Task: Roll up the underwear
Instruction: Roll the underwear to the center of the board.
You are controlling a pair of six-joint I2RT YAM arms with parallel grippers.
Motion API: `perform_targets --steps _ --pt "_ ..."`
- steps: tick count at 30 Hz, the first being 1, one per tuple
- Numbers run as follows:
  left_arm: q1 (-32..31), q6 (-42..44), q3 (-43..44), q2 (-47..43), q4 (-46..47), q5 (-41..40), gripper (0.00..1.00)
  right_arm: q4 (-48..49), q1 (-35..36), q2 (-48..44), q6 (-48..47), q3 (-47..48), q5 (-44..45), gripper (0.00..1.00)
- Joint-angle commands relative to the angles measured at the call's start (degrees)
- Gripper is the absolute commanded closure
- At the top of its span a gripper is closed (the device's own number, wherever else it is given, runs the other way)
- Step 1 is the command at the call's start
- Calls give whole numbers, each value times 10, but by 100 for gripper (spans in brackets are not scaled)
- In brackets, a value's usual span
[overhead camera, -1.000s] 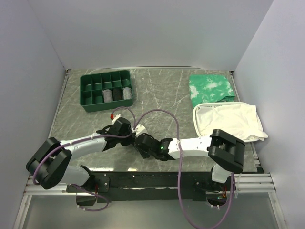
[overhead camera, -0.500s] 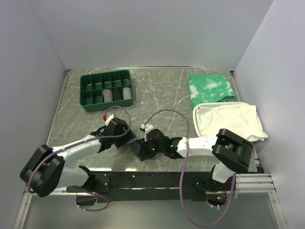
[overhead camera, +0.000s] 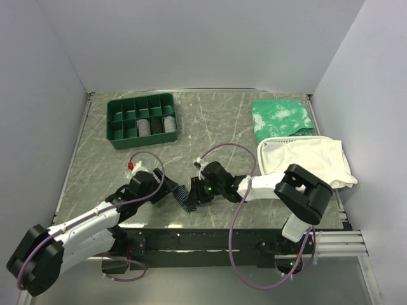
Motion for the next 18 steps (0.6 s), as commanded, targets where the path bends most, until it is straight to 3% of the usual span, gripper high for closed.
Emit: perform_targets --steps 1,6,11,18 --pt "-22 -16 -34 -48 67 13 27 -50 -16 37 26 7 3 87" --pt "-59 -42 -46 -53 77 -17 27 -26 -35 58 43 -5 -26 87" --pt "-78 -62 -46 6 133 -33 28 -16 -41 64 47 -9 -42 86" --pt "-100 -82 -36 60 142 -69 30 -5 -61 77 64 -20 -55 86"
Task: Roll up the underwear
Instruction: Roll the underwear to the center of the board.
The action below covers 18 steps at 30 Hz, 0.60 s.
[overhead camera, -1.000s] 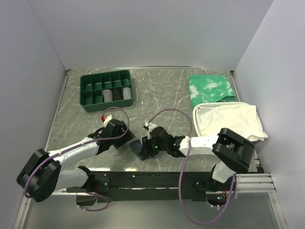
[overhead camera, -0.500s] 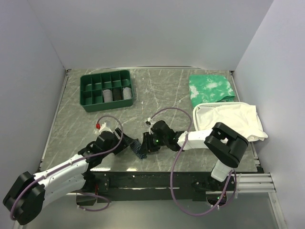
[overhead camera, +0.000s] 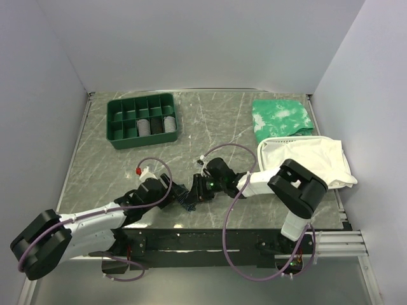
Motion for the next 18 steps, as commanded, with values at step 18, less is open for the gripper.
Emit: perform_targets --steps 18 --pt "-15 -7 40 105 45 -64 45 -6 -18 15 -38 -28 -24 77"
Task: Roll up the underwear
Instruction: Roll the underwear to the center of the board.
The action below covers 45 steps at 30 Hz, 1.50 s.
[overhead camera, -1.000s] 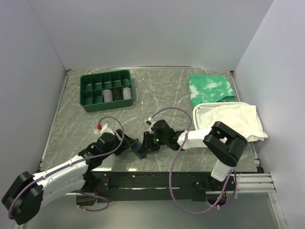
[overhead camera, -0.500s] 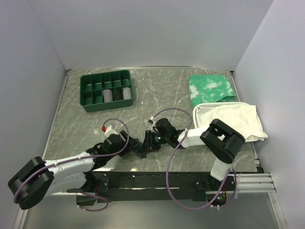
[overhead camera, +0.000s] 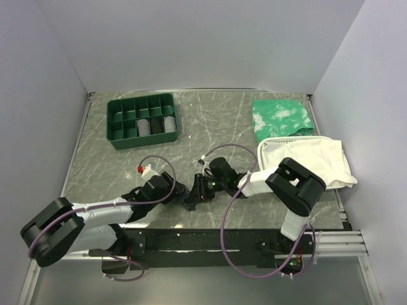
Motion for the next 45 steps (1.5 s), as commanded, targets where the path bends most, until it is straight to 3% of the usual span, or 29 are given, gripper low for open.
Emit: perform_targets --steps 1,5,8,9,15,22,35,45 --pt "-4 10 20 30 -4 -9 47 -50 0 1 -40 -13 19 76" --pt "-5 15 30 40 -14 -9 54 -59 3 -8 -47 -12 33 67" --pt "-5 18 34 43 -23 -5 57 -88 10 -42 -71 -12 60 54" --pt "-5 23 37 44 -28 -2 58 -116 12 -56 -78 -11 91 48" --pt "-5 52 77 60 -74 17 60 -260 56 -169 -160 15 271 36" --pt "-5 88 152 110 -132 50 61 -337 134 -231 -232 55 419 34" --pt "1 88 197 149 -192 72 63 -250 171 -180 -271 67 432 31" --pt "12 96 204 148 -204 78 63 -242 187 -144 -285 97 422 30"
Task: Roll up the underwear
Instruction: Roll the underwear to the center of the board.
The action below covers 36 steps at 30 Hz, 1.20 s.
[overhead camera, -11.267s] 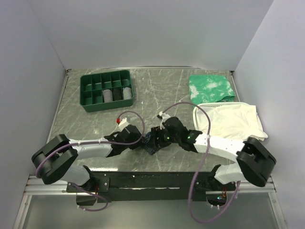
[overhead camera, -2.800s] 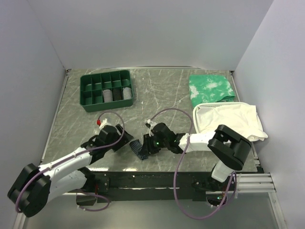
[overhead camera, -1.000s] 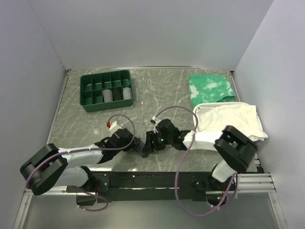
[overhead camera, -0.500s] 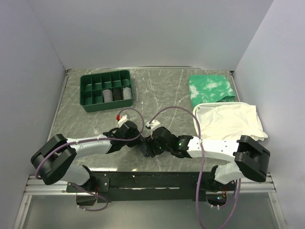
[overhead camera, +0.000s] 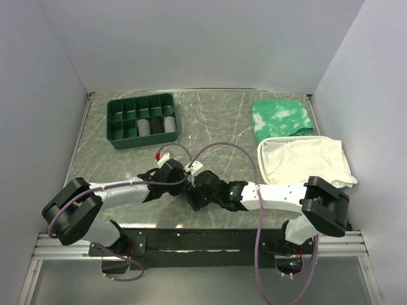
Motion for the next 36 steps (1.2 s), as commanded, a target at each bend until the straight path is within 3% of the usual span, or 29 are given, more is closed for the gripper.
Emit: perform_targets --steps 1,9,27,33,36 --pt "6 19 14 9 -33 8 63 24 6 33 -16 37 9 30" --pt "14 20 7 8 -26 20 63 52 11 97 1 36 22 30" --pt "54 30 -12 -7 -8 53 63 45 49 147 50 21 90 33" --pt "63 33 -11 -6 -5 65 62 30 50 165 62 29 109 41" --pt "64 34 -8 -4 -8 65 62 30 50 165 62 28 109 51"
